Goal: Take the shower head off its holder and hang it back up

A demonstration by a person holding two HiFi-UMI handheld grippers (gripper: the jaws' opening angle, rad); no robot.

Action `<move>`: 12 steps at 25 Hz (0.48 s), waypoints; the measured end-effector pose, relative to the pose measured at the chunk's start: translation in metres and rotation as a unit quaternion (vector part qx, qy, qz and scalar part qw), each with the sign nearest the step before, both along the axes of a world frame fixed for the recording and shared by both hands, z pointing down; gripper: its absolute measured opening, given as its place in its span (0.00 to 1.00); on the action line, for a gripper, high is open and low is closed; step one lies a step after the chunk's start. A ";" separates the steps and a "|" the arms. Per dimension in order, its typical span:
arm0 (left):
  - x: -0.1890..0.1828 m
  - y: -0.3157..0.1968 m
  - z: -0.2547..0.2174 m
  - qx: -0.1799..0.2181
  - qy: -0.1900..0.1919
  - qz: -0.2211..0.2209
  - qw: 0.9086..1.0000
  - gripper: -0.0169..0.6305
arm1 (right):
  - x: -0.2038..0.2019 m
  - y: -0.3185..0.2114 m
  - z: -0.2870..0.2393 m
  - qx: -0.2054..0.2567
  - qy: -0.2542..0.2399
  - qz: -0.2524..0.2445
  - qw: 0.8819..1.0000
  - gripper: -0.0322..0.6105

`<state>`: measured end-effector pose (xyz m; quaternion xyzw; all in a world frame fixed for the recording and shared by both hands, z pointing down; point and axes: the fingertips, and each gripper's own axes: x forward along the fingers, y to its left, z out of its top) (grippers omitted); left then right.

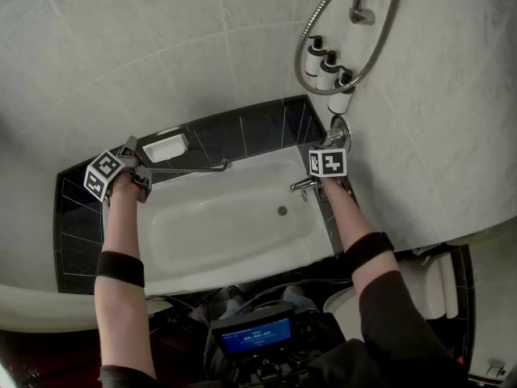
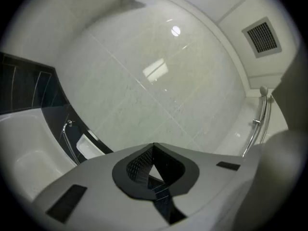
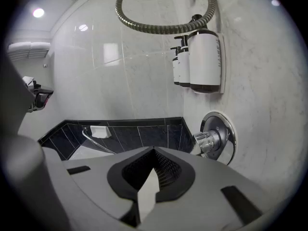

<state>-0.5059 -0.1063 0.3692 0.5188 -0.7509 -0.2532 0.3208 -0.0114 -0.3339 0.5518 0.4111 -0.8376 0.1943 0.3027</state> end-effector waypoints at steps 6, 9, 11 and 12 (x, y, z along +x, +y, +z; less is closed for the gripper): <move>0.025 0.007 0.002 -0.025 -0.069 0.039 0.997 0.03 | -0.011 0.015 -0.007 0.010 -0.016 -0.023 1.000 0.08; 0.040 0.014 0.004 -0.037 -0.105 0.056 0.992 0.03 | -0.019 0.027 -0.012 0.012 -0.033 -0.037 0.999 0.08; 0.049 0.021 0.006 -0.046 -0.128 0.064 0.989 0.03 | -0.026 0.037 -0.017 0.013 -0.048 -0.048 0.998 0.08; 0.053 0.025 0.007 -0.053 -0.143 0.066 0.986 0.03 | -0.029 0.042 -0.020 0.014 -0.056 -0.054 0.997 0.08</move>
